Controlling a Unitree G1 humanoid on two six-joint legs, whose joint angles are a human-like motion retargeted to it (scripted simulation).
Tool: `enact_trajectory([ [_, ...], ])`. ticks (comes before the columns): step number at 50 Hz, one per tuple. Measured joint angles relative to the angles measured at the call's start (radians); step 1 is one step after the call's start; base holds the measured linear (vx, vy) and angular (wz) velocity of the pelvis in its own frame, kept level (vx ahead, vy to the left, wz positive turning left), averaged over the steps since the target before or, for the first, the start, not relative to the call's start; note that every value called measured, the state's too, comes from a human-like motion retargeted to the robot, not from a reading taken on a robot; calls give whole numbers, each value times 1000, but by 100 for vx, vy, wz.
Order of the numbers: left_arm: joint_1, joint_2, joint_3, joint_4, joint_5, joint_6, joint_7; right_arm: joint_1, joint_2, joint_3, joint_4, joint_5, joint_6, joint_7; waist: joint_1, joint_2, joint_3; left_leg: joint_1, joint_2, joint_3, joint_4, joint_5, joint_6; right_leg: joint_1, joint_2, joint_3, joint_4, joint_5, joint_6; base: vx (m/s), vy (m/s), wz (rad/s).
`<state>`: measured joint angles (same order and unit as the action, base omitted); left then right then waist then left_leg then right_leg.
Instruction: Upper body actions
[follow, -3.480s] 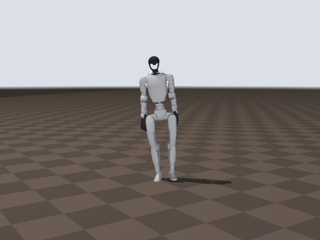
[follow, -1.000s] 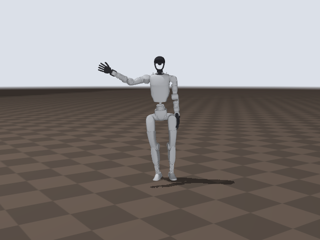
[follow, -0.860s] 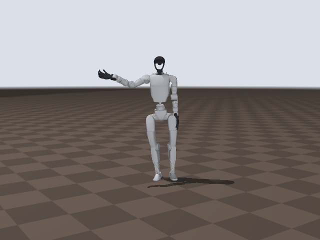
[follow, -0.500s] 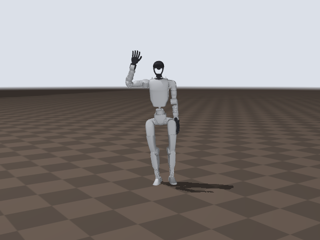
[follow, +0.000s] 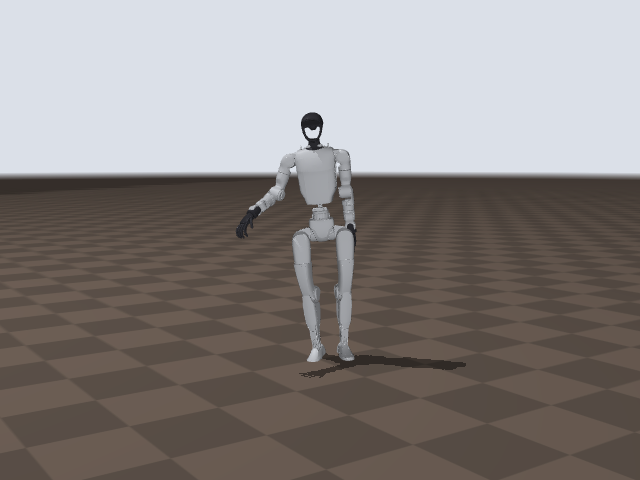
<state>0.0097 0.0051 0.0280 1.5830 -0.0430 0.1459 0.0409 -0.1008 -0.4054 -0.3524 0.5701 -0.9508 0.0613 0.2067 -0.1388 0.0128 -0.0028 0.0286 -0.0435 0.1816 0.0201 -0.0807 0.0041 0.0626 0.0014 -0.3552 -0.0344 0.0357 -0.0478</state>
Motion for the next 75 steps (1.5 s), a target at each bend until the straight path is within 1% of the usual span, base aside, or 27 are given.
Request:
enact_trajectory([
  [2, 4, 4, -17, 2, -4, -2, -15, 41, 105, 12, 219, -38, 73, 146, 0, 1, 15, 10, 0, 0, -1, -1, -2, 8, -1, 0, 0, 0, 0, 0, 0, 0],
  [5, 10, 9, -45, 13, -8, -5, -34, 101, 195, 81, 537, -79, 72, 88, -25, -4, 35, 28, 3, -17, 0, -6, -15, 19, -14, -19, 2, -1, 3, 4, -1, 18],
  [8, 5, 6, -81, 29, -17, -1, -56, 127, 267, 177, 795, -237, 224, 26, -40, 4, 47, 47, 9, -23, -2, -14, -31, 22, -26, -27, 5, 1, 6, 2, 0, 7],
  [10, -2, 1, -93, 32, -10, 8, -67, 145, 326, 258, 916, -266, 286, 49, -46, 22, 54, 49, 19, -21, -3, -14, -34, 7, -33, -24, 18, 9, 14, 3, 1, -33],
  [12, -7, -3, -88, 22, 6, 23, -68, 174, 356, 315, 930, -246, 429, -52, 13, 64, 57, 38, 67, 50, 5, -16, -37, -8, -55, 59, 46, 7, 76, 6, 3, -158],
  [13, -8, -5, -89, 14, 15, 28, -64, 187, 362, 298, 897, -190, 459, -122, 48, 69, 55, 34, 68, 89, 3, -15, -31, -18, -48, 86, 48, 10, 75, 2, 4, -127],
  [15, -3, -9, -108, -5, 26, 29, -45, 188, 362, 239, 859, -26, 346, -162, 26, 62, 46, 20, 41, 72, -4, -6, -18, -39, -38, 73, 41, 22, 47, 1, 4, 43],
  [17, 8, -12, -134, -17, 30, 22, -11, 175, 318, 204, 856, 80, 158, -77, -80, 59, 54, 10, 22, -22, -1, 14, -10, -48, -50, -13, 41, 45, 35, 8, 2, 197],
  [18, 11, -11, -143, -18, 33, 17, 4, 168, 295, 199, 852, 111, 120, -32, -112, 56, 55, 6, 10, -47, 0, 21, -6, -33, -47, -49, 24, 49, 27, 3, 3, 55],
  [22, 2, -15, -118, -11, 46, 18, -7, 132, 253, 166, 807, 120, 196, 49, 2, 66, 44, 15, 28, 93, -9, -1, -10, -34, -23, 88, 22, 29, 30, -4, 4, -141],
  [29, 3, -4, -55, 3, 20, 33, -66, 135, 260, 35, 734, 189, 125, -36, 27, 57, 49, 23, 23, 93, -10, 4, -5, -25, -25, 89, 22, 31, 30, 0, 0, -1],
  [31, -9, 5, 33, -8, -34, 28, 26, 130, 277, -52, 716, 196, 132, 9, 28, 50, 54, 26, 20, 83, -9, 5, -7, -16, -28, 81, 20, 30, 29, -3, 0, 20],
  [34, -42, 37, 283, -45, -144, -11, 241, 113, 257, -190, 743, 255, 155, 92, 38, 39, 42, 24, 17, 74, -8, 7, -7, -11, -30, 74, 17, 27, 29, 0, 0, 6],
  [37, -97, 169, 537, -61, -257, 3, 309, 101, 165, -347, 796, 291, 208, 207, 48, 31, 8, 8, 12, 59, -8, 9, -8, -16, -33, 61, 14, 21, 27, 1, -3, 27],
  [40, -138, 404, 717, -72, -347, 37, 272, 89, 11, -547, 802, 307, 299, 264, 70, 17, -26, -14, 7, 43, -7, 11, -8, -28, -37, 48, 13, 15, 27, 0, -6, 31],
  [43, -170, 685, 789, -58, -348, 2, 242, 68, -197, -741, 763, 452, 331, 179, 95, 12, -59, -34, 8, 31, -5, 10, -11, -43, -37, 39, 12, 10, 29, 7, -2, 20],
  [45, -189, 859, 811, -57, -311, 0, 297, 29, -360, -811, 734, 592, 347, 109, 104, 21, -84, -48, 13, 35, -5, 7, -12, -59, -34, 43, 14, 9, 30, 7, 6, -10],
  [48, -236, 1084, 816, -110, -242, 21, 386, -108, -600, -759, 632, 819, 390, -35, 109, 54, -123, -76, 26, 58, -2, 0, -14, -95, -22, 62, 17, 9, 29, 0, 13, -34],
  [52, -379, 1296, 700, -338, -126, -14, 476, -392, -772, -488, 349, 923, 350, -204, 106, 72, -152, -90, 31, 67, 2, -5, -16, -110, -18, 73, 17, 8, 29, -2, 4, -12],
  [56, -732, 1381, 325, -622, 158, -38, 546, -720, -846, -58, 16, 880, 303, -343, 100, 83, -202, -110, 29, 53, 4, -4, -16, -123, -21, 64, 18, 3, 31, 2, -7, 18],
  [60, -1227, 1301, -181, -863, 551, -51, 572, -1018, -855, 386, -253, 752, 208, -550, 110, 90, -250, -112, 30, 41, 6, -3, -16, -118, -21, 55, 18, 0, 32, 10, -8, 15],
  [63, -1508, 1166, -498, -962, 759, -113, 611, -1197, -868, 674, -390, 544, 150, -748, 127, 71, -269, -105, 27, 39, 7, -4, -15, -110, -22, 52, 18, -1, 31, 6, -9, 3],
  [67, -1731, 1032, -795, -1001, 916, -152, 619, -1468, -930, 1023, -545, 202, 200, -954, 152, 45, -276, -100, 27, 47, 7, -6, -15, -109, -23, 58, 18, 1, 31, 2, -5, -7],
  [69, -1792, 1024, -897, -1011, 938, -146, 570, -1555, -970, 1131, -593, 132, 214, -997, 165, 41, -281, -104, 28, 47, 8, -6, -15, -113, -23, 59, 18, 1, 31, 0, 0, 0],
  [71, -1831, 1063, -948, -1018, 967, -149, 548, -1588, -1001, 1167, -591, 169, 165, -1029, 171, 48, -281, -112, 28, 41, 7, -5, -16, -119, -23, 55, 18, 1, 32, 0, 0, 0],
  [73, -1826, 1138, -925, -1012, 983, -161, 608, -1559, -1029, 1119, -528, 274, 79, -1058, 172, 66, -276, -125, 30, 35, 8, -3, -16, -129, -22, 51, 18, 0, 32, -7, 9, 17],
  [75, -1758, 1225, -830, -974, 959, -169, 689, -1466, -1048, 988, -421, 365, 12, -1028, 172, 87, -270, -136, 32, 30, 8, -1, -16, -137, -20, 48, 18, -1, 32, -8, 13, 12],
])
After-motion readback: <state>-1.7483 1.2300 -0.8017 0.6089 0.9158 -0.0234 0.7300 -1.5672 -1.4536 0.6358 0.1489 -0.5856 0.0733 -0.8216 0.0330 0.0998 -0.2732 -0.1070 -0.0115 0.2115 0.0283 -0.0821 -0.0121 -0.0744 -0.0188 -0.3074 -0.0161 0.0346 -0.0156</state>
